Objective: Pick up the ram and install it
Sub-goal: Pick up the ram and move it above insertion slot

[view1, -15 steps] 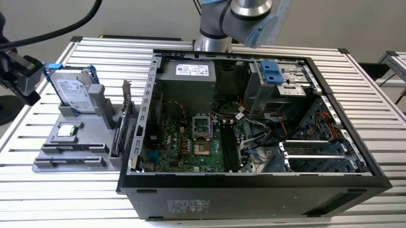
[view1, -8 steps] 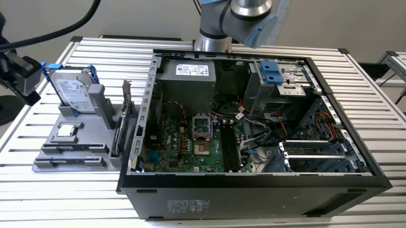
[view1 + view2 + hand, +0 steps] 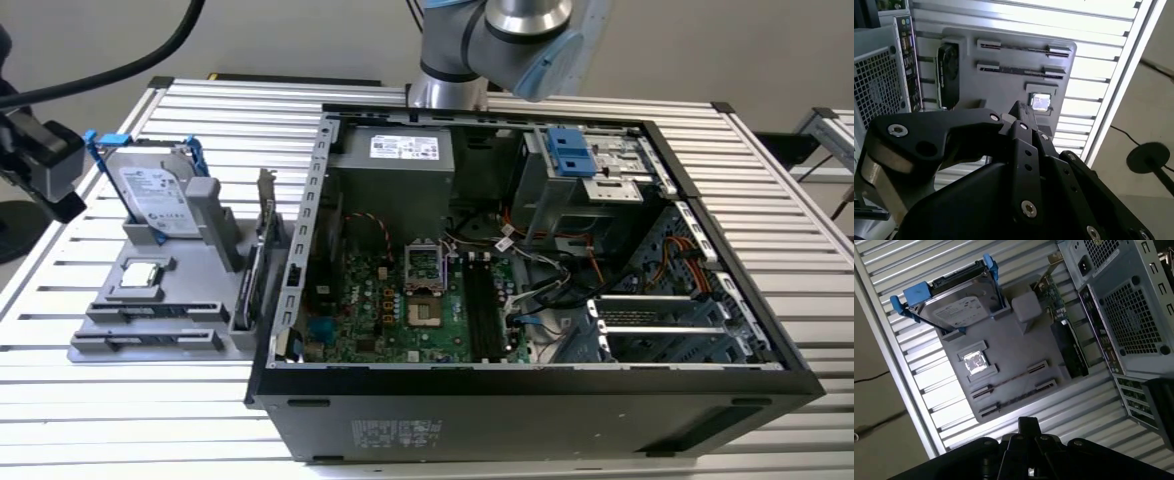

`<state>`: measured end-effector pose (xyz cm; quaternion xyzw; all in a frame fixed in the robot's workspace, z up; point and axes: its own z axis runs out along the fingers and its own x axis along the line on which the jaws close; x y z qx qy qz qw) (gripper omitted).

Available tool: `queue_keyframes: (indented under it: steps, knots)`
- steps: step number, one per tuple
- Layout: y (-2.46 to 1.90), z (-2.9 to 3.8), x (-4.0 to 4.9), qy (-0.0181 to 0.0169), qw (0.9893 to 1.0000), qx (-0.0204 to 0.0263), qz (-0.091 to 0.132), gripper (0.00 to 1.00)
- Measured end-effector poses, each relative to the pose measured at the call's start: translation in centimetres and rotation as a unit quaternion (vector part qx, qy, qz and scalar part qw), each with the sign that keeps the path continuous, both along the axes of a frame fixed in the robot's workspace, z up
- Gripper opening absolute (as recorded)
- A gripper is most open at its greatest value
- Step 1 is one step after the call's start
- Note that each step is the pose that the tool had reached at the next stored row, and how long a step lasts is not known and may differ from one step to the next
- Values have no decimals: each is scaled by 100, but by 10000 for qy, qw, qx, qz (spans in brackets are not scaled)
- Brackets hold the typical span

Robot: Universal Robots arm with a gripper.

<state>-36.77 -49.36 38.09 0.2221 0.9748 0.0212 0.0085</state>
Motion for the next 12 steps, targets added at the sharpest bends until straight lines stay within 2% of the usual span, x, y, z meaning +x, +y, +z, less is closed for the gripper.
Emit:
queue_keyframes:
  steps: [6,12]
  knots:
    - [0,0,0,0,9997,0,-246,0]
    - [0,0,0,0,9989,0,-479,0]
